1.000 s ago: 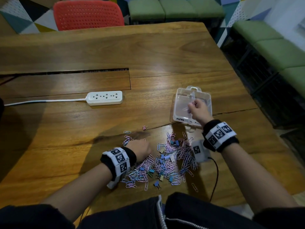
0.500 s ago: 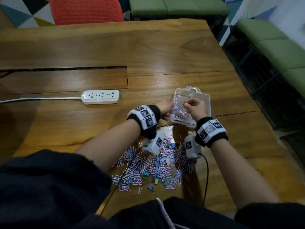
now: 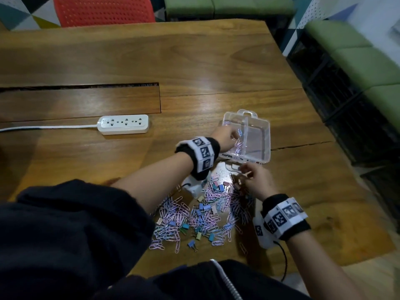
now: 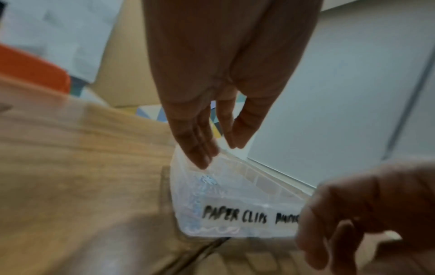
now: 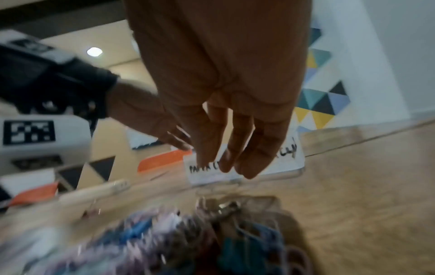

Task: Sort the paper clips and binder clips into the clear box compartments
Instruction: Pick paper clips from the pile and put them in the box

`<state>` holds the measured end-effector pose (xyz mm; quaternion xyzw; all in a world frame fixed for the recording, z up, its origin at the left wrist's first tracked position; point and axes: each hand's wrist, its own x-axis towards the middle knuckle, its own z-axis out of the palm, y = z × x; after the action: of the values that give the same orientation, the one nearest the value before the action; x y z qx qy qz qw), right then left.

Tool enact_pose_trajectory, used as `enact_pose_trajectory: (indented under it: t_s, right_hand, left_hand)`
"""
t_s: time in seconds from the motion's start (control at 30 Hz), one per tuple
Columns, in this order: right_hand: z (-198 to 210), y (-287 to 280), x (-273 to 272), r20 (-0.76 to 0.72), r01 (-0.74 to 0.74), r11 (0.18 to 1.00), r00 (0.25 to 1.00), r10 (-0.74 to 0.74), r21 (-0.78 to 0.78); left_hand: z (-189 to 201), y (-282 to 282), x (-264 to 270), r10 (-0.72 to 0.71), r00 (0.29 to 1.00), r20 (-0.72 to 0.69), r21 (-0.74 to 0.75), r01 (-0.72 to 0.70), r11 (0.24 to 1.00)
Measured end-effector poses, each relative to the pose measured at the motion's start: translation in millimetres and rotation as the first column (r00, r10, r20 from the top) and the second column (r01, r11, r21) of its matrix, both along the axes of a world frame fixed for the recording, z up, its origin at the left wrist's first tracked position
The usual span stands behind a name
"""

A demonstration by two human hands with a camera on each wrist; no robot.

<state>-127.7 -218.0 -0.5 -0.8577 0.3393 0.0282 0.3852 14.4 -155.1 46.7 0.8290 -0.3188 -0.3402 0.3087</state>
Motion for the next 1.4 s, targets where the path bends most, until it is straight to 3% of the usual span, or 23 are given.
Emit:
enact_pose_trajectory:
  t_s: [0.1,0.2,0.27,0.33,0.37,0.43,0.53,0.7,0.77,0.87,0.97,1.1,1.2,1.27,1.33,1.37,1.4]
  right_hand:
    - [-14,5,-2,-0.065,-0.204,0.96,0.979,0.194,-0.194]
    - [-23,11,4,-0.079,-0.164,0.948,0.986,0.148,-0.272]
    - [-24,15,9,-0.096,-0.148,0.941,0.988,0.125,-0.303]
    - [-23,19,10,-0.136,-0.177,0.924,0.981,0.138,-0.34]
    - [-22,20,9,-0.156,-0.194,0.914,0.977,0.147,-0.356]
    - [-21,19,6,-0.174,-0.222,0.9,0.971,0.167,-0.376]
    - [-19,16,0,-0.201,-0.254,0.901,0.961,0.192,-0.352]
    - [-15,11,2,-0.252,-0.341,0.891,0.929,0.27,-0.3]
    - [-14,8,1,-0.154,-0.269,0.935,0.959,0.237,-0.233]
    - [-7,5,-10,0.062,-0.053,0.998,0.997,0.054,-0.021]
    - [2,8,-26,0.154,0.088,0.956,0.979,-0.135,0.278]
    - [7,15,-41,0.089,0.226,0.706,0.921,-0.379,0.671]
    - [3,21,-46,0.031,0.239,0.55,0.899,-0.437,0.8]
    - [0,23,-45,0.042,0.227,0.536,0.895,-0.443,0.813]
    - [-3,25,-42,0.055,0.223,0.58,0.904,-0.423,0.784]
    - [-5,26,-41,0.05,0.225,0.627,0.92,-0.389,0.746]
    - [-7,27,-40,0.033,0.223,0.695,0.942,-0.334,0.683]
  left_hand:
    - [-11,28,-4,-0.092,0.994,0.051,0.034,0.09,0.995]
    - [-28,52,-15,-0.29,0.952,0.098,0.168,0.272,0.948]
    - [-40,59,-24,-0.483,0.85,0.212,0.258,0.428,0.866]
    - [-46,62,-29,-0.647,0.691,0.322,0.388,0.527,0.756]
    - [-48,64,-30,-0.679,0.647,0.347,0.424,0.537,0.729]
    - [-53,69,-30,-0.676,0.637,0.371,0.429,0.528,0.733]
    - [-60,79,-29,-0.598,0.693,0.403,0.367,0.476,0.799]
    - [-58,93,-26,-0.381,0.884,0.272,0.311,0.294,0.904]
    - [-57,95,-26,-0.292,0.932,0.216,0.28,0.227,0.933]
    - [-58,100,-28,-0.164,0.975,0.147,0.194,0.134,0.972]
    - [-60,106,-29,-0.119,0.986,0.116,0.143,0.102,0.985]
    - [-58,111,-29,0.033,0.999,0.001,0.055,-0.033,0.998]
    - [-56,109,-29,0.132,0.98,-0.15,0.045,-0.126,0.991]
    - [-55,104,-31,0.255,0.915,-0.313,0.068,-0.246,0.967]
    - [-54,99,-34,0.373,0.798,-0.473,0.124,-0.359,0.925]
    - [-54,96,-36,0.394,0.779,-0.488,0.14,-0.376,0.916]
    - [-53,94,-38,0.381,0.817,-0.433,0.15,-0.352,0.924]
